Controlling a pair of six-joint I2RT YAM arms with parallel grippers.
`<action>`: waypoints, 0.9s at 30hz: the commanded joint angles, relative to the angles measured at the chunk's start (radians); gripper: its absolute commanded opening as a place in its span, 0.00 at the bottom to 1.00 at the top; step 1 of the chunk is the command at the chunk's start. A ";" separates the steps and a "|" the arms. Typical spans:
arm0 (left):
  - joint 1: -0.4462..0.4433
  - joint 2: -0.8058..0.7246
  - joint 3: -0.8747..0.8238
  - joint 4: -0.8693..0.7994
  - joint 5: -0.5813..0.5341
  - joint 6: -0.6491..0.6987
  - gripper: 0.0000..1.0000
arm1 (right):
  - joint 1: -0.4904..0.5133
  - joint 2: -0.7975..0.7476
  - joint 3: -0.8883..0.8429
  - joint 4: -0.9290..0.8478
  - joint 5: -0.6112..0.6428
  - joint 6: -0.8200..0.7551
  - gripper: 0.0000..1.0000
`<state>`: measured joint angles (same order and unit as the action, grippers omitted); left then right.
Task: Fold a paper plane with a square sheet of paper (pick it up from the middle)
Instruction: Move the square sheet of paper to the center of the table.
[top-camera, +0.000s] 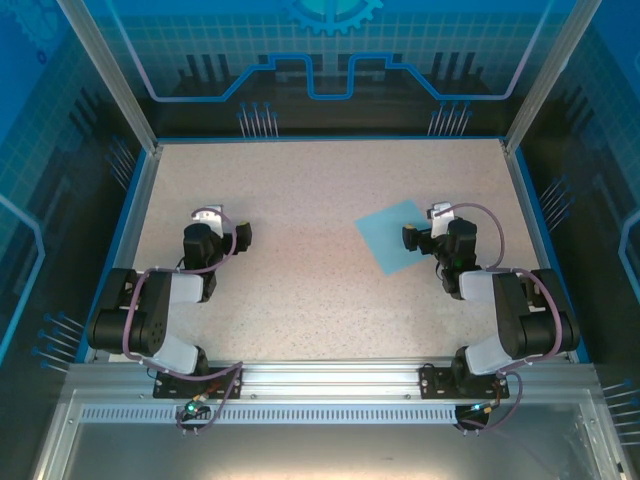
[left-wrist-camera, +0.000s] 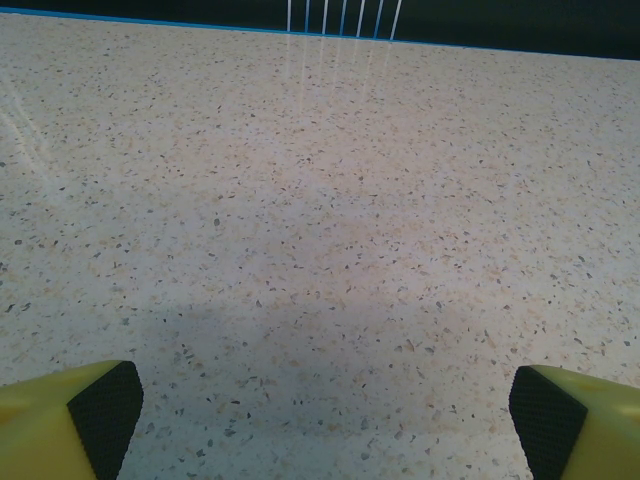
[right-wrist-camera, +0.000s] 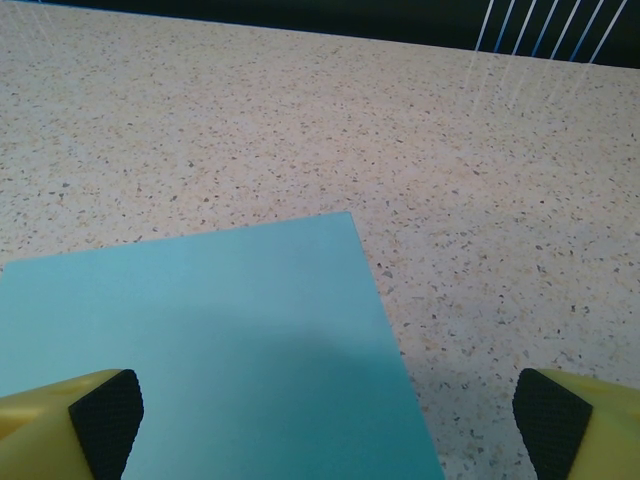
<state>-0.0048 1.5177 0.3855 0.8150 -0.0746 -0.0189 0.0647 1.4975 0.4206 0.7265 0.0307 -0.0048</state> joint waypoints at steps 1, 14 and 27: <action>-0.006 -0.036 0.028 -0.038 -0.014 0.015 0.98 | -0.008 -0.073 0.052 -0.115 0.056 0.004 0.99; -0.006 -0.267 0.289 -0.766 -0.024 -0.268 0.99 | 0.193 -0.210 0.377 -0.928 0.129 0.340 0.99; -0.028 -0.282 0.387 -0.958 0.202 -0.429 0.98 | 0.311 0.172 0.638 -1.101 0.082 0.595 0.99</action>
<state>-0.0162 1.2430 0.7231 -0.0738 0.0502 -0.4072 0.3683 1.6127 1.0164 -0.2855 0.1226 0.5083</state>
